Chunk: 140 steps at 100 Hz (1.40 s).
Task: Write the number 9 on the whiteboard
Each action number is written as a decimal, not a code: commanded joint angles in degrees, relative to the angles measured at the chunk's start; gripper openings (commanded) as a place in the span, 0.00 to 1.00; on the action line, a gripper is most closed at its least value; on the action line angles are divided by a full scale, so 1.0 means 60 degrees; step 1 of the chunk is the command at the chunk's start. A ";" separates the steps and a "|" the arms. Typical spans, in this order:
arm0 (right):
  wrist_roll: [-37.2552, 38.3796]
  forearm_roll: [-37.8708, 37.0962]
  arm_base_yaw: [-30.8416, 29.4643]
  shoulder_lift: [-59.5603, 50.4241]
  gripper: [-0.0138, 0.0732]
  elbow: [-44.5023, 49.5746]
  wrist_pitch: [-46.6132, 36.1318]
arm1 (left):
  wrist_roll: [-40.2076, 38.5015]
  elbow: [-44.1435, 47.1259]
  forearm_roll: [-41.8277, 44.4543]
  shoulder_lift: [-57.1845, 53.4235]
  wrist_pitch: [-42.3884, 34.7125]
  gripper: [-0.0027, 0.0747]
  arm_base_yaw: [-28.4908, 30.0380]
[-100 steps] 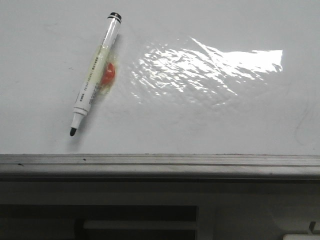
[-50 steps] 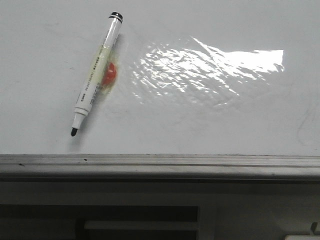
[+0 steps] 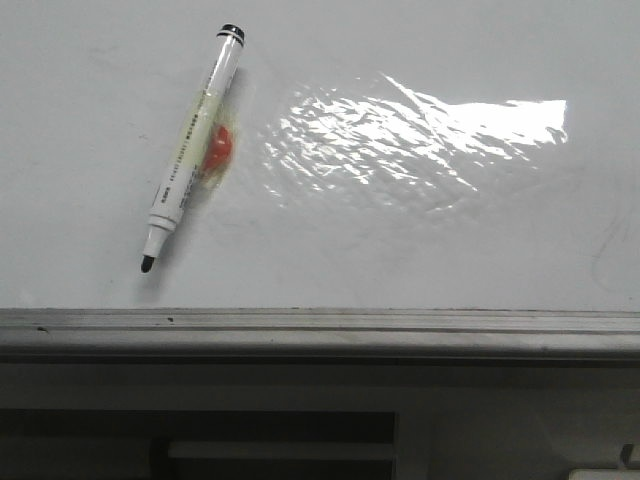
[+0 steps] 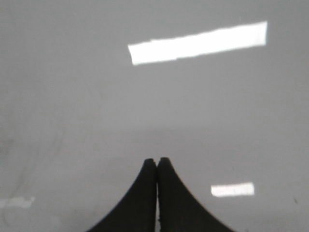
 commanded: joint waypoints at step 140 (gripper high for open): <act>-0.0076 0.0849 0.0235 0.2509 0.09 -0.2517 0.3192 | 0.2424 -0.2278 -0.1616 0.2681 -0.0935 0.67 -0.1659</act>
